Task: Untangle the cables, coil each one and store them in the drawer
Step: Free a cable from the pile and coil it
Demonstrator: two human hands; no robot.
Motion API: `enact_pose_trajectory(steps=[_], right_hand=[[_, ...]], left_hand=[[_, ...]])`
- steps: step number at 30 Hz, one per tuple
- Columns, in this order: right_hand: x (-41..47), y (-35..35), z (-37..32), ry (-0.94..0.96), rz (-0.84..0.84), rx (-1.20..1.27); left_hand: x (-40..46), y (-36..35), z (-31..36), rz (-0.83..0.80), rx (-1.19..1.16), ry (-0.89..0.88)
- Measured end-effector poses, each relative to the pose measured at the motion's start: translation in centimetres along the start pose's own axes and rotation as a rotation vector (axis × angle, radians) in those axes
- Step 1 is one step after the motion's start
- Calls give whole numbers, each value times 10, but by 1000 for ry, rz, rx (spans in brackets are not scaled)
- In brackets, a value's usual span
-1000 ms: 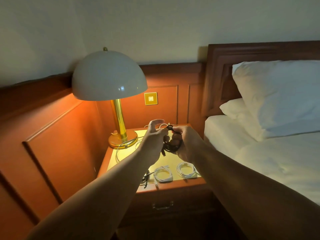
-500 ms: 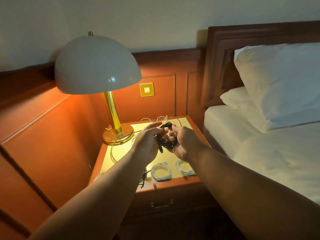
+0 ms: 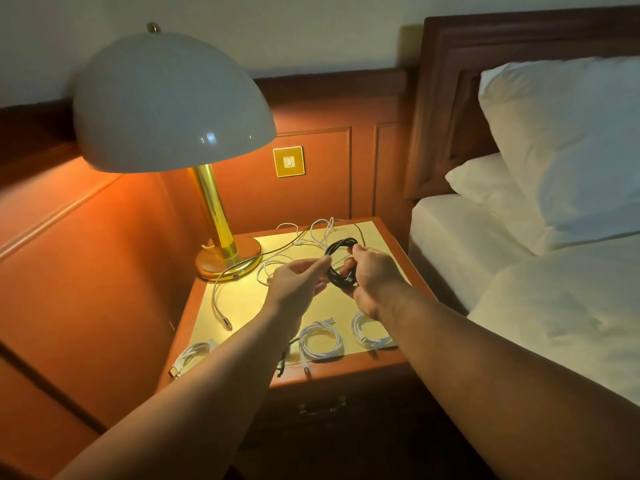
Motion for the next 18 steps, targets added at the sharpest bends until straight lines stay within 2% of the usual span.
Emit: enact_pose_trajectory(steps=[3,8,12,18], right_hand=[[5,2,3,34,4,-230],[9,3,6,21,-47,-404],[7,3,5,11,-56,-458],[5,-4,-3,-2,-79,-408]], left_hand=[[2,-5,-10,-17,-74,67],[3,-10,-19,-141,-330,137],[2,-14,-14,-257,-371,130],[-3,-13,-2,-253,-352,77]])
Point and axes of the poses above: each hand's wrist, its own x-axis towards the middle knuckle, its own y-axis out of the back of the hand, z = x × y, the point moved 9 cm from there along x, towards the middle knuckle, and after that the axes turned 8 degrees about y, right-handed, at the moved point
